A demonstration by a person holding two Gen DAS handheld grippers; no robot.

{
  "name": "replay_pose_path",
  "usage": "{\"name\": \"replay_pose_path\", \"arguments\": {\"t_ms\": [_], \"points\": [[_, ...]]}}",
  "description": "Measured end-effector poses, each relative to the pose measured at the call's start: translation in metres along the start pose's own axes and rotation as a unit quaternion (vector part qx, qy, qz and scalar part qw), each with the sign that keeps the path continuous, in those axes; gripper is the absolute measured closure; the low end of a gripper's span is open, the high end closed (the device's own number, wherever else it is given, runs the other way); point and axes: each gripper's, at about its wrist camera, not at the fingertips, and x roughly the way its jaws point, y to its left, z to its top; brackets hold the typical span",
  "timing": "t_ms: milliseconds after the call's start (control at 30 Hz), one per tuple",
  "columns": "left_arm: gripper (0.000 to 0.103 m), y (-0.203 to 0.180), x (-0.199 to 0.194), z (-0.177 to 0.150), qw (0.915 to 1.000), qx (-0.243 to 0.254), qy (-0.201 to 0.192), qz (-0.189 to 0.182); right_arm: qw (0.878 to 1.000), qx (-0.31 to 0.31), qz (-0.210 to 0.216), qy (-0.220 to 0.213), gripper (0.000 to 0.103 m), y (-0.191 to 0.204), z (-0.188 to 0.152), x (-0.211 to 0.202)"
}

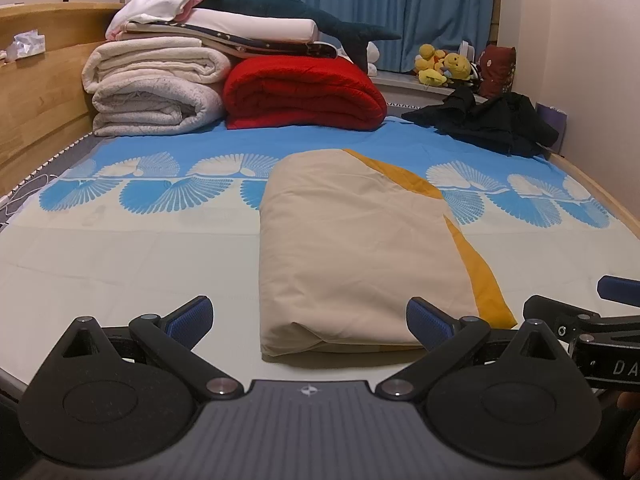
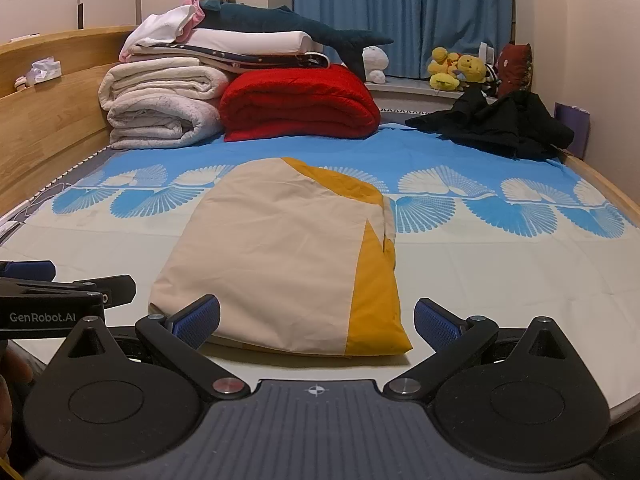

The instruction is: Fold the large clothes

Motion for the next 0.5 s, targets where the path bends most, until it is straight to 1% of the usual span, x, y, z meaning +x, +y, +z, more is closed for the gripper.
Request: {"name": "replay_pose_path", "arguments": {"t_ms": [500], "points": [[0.0,-0.0016,-0.0009,0.0005,1.0,-0.002,0.001,-0.001,1.0,-0.001,0.002,0.001,0.001,-0.0004,0.0001,0.0008]]}}
